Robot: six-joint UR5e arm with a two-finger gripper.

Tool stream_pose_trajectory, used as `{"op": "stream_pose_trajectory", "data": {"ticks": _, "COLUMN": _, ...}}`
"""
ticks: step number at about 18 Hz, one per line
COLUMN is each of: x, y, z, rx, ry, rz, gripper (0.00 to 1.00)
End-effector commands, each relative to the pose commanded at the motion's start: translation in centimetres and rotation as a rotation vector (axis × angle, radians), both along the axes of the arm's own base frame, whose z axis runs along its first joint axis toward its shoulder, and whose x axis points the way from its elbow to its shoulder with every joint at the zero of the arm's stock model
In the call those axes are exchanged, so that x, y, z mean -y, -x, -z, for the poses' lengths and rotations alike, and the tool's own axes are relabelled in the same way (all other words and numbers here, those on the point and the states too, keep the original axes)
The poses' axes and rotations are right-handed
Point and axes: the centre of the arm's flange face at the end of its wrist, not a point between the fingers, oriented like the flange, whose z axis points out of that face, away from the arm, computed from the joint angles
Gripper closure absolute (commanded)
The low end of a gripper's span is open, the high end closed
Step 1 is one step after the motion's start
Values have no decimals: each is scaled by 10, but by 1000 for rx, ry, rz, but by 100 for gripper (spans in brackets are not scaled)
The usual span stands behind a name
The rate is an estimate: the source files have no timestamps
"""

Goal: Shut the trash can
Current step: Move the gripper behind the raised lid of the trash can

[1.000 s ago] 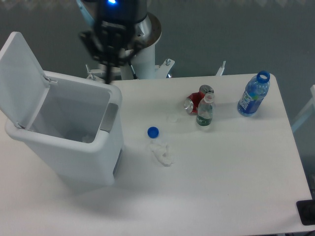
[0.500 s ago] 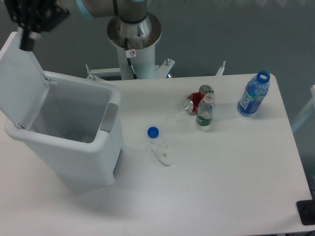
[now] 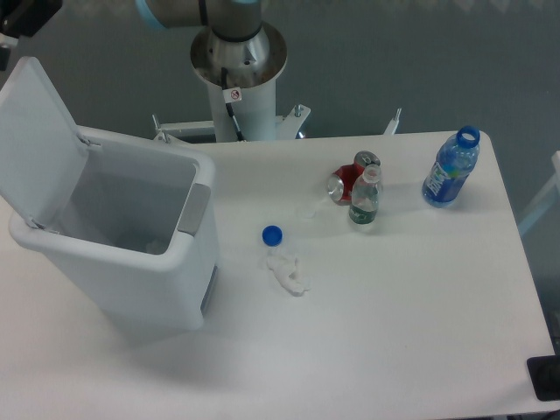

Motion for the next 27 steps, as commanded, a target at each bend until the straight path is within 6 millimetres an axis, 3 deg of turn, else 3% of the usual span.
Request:
{"op": "stream_pose_trajectory", "data": {"ticks": 8, "x": -1, "y": -17, "z": 6, "rx": -43, "ry": 50, "rz": 37, "gripper": 100}}
{"op": "stream_pose_trajectory", "data": {"ticks": 20, "x": -1, "y": -18, "z": 4, "rx": -41, "ry": 62, "rz": 39, "gripper": 100}}
{"op": "stream_pose_trajectory", "data": {"ticks": 27, "x": -7, "y": -16, "z": 15, "rx": -68, "ry": 99, "rz": 14, "gripper": 100}}
